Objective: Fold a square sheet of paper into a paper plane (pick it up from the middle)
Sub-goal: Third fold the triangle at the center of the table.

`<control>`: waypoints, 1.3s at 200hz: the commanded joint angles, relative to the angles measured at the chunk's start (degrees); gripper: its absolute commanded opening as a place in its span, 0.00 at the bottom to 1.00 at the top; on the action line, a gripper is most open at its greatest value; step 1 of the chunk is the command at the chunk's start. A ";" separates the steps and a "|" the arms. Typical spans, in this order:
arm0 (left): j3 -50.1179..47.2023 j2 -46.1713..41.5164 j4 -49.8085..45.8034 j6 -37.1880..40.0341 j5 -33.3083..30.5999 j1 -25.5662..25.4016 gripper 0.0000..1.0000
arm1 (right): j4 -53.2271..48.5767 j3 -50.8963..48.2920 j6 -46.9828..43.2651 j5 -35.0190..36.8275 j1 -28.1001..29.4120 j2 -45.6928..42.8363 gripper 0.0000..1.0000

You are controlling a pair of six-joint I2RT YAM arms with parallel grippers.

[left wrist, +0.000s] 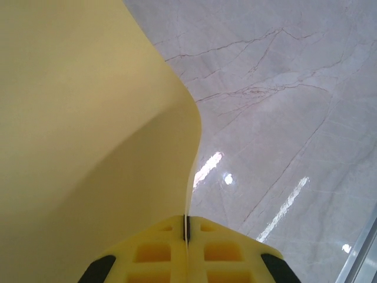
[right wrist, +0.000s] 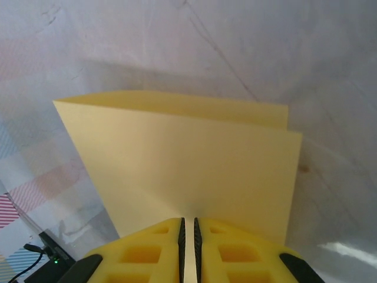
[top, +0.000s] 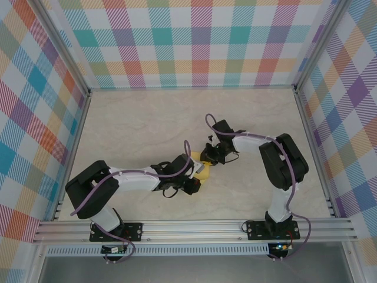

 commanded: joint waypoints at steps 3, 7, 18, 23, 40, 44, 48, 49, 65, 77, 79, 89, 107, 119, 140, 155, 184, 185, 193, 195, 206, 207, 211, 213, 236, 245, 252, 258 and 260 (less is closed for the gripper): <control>2.14 0.41 -1.03 -0.79 2.99 1.48 0.00 | -4.26 2.97 -5.68 0.30 0.47 2.58 0.15; 2.41 0.58 -1.31 -0.76 3.45 1.73 0.00 | -4.69 3.20 -6.48 0.54 0.58 2.91 0.15; 3.20 0.95 -2.59 -0.76 3.70 2.07 0.00 | -6.29 3.92 -8.41 1.21 0.81 3.75 0.15; 3.46 1.04 -3.02 -0.83 3.68 2.18 0.00 | -7.39 4.33 -9.26 2.23 0.93 4.10 0.14; 3.85 1.43 -3.75 -1.48 4.39 3.22 0.00 | -9.66 4.97 -12.10 3.84 1.28 4.89 0.14; 3.97 1.49 -3.86 -1.64 4.64 3.46 0.00 | -9.94 5.00 -12.47 3.86 1.29 4.99 0.14; 4.00 1.54 -3.96 -1.74 4.85 3.74 0.00 | -10.03 4.95 -12.82 3.83 1.29 5.12 0.14; 4.02 1.55 -4.02 -1.73 4.88 3.81 0.00 | -10.01 4.94 -12.91 3.83 1.29 5.12 0.14; 4.57 1.70 -5.74 -1.57 4.51 4.57 0.00 | -10.41 4.69 -14.02 3.54 1.47 5.21 0.14; 4.76 1.91 -6.77 -1.81 3.54 5.13 0.00 | -10.73 4.58 -13.98 3.67 1.46 5.28 0.14; 4.83 1.96 -6.94 -1.81 3.44 5.21 0.00 | -10.74 4.58 -13.97 3.70 1.51 5.30 0.14; 4.91 2.18 -7.57 -1.82 3.09 5.46 0.00 | -11.19 4.75 -13.92 3.74 1.54 5.41 0.15; 4.67 2.14 -7.37 -2.16 2.45 5.83 0.00 | -11.06 4.60 -13.46 3.73 1.62 5.09 0.15; 4.81 2.26 -7.17 -2.13 2.25 5.99 0.00 | -11.12 4.67 -13.43 3.74 1.64 5.13 0.16; 5.63 2.97 -8.18 -1.84 1.24 6.07 0.00 | -11.24 4.72 -13.27 3.91 1.84 4.96 0.16; 5.53 2.98 -8.07 -2.07 1.00 6.16 0.01 | -11.59 4.83 -13.19 4.17 1.86 4.79 0.16; 5.09 3.30 -8.23 -2.02 0.20 6.10 0.01 | -11.82 4.88 -13.27 4.27 1.82 4.78 0.17; 5.09 3.32 -8.22 -1.96 0.27 6.13 0.01 | -11.82 4.86 -13.26 4.27 1.86 4.78 0.17; 5.06 3.42 -8.09 -1.84 0.59 6.13 0.01 | -11.76 4.82 -13.27 4.33 1.93 4.85 0.17; 5.08 3.46 -8.06 -1.84 0.64 6.16 0.02 | -11.74 4.77 -13.26 4.30 1.91 4.86 0.17; 5.02 3.55 -7.79 -1.77 0.76 6.16 0.02 | -11.73 4.76 -13.09 4.27 1.90 5.04 0.17; 5.01 3.53 -7.79 -1.79 0.77 6.12 0.02 | -11.69 4.76 -13.09 4.27 1.90 5.04 0.17; 5.04 3.68 -7.83 -1.80 0.73 6.11 0.02 | -11.73 4.76 -13.08 4.19 2.01 5.09 0.17; 5.10 3.68 -7.86 -1.79 0.65 6.15 0.02 | -11.69 4.76 -13.08 4.18 2.00 5.12 0.17; 4.93 4.11 -7.87 -1.94 0.09 6.17 0.02 | -11.63 4.59 -12.86 4.27 2.13 5.04 0.17; 4.62 4.16 -7.71 -2.16 -0.13 6.18 0.02 | -11.63 4.58 -12.75 4.45 2.08 4.92 0.17; 4.42 4.10 -7.62 -2.22 -0.10 6.18 0.02 | -11.61 4.49 -12.73 4.44 2.18 4.95 0.18; 4.35 4.12 -7.69 -2.21 -0.23 6.24 0.02 | -11.63 4.49 -12.73 4.45 2.17 5.00 0.18; 4.33 4.12 -7.74 -2.18 -0.27 6.25 0.02 | -11.67 4.49 -12.75 4.47 2.17 5.03 0.18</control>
